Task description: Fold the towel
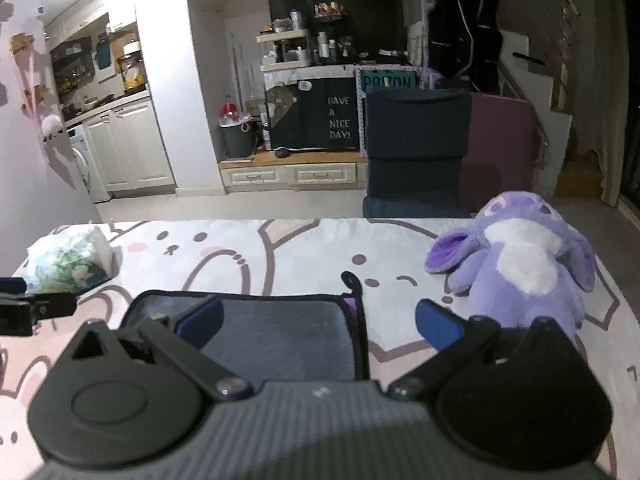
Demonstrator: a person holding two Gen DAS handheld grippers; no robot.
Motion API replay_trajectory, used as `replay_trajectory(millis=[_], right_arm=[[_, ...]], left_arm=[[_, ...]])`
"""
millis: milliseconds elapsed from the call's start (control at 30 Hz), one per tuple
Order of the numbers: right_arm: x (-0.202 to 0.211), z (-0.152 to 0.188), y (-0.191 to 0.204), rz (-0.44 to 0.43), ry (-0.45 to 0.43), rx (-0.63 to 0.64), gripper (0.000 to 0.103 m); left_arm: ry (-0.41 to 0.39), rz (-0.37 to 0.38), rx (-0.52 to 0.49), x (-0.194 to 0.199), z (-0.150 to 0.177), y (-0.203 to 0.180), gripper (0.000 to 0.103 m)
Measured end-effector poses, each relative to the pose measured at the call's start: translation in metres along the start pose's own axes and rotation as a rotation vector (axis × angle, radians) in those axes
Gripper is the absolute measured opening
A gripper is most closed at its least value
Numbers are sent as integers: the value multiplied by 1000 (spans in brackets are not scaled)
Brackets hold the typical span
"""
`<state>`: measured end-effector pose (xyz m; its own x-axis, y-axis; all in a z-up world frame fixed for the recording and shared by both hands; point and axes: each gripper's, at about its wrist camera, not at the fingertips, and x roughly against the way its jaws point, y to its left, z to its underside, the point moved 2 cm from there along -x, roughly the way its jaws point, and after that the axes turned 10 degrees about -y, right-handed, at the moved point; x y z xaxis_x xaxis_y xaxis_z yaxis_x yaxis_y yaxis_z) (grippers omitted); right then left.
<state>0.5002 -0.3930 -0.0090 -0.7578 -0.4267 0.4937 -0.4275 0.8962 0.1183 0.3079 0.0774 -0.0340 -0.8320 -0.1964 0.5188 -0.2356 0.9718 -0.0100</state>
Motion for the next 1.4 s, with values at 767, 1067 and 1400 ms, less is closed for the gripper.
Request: replay_trajectory(millis=[767, 1067, 1400], right_arm=[[119, 1, 24, -23, -83, 36, 103], [169, 8, 30, -72, -115, 34, 103], [216, 26, 32, -88, -147, 75, 103]], left_arm=[[-74, 53, -8, 106, 9, 6, 103], [-121, 106, -20, 147, 14, -3, 103], [-155, 134, -43, 188, 27, -8, 103]])
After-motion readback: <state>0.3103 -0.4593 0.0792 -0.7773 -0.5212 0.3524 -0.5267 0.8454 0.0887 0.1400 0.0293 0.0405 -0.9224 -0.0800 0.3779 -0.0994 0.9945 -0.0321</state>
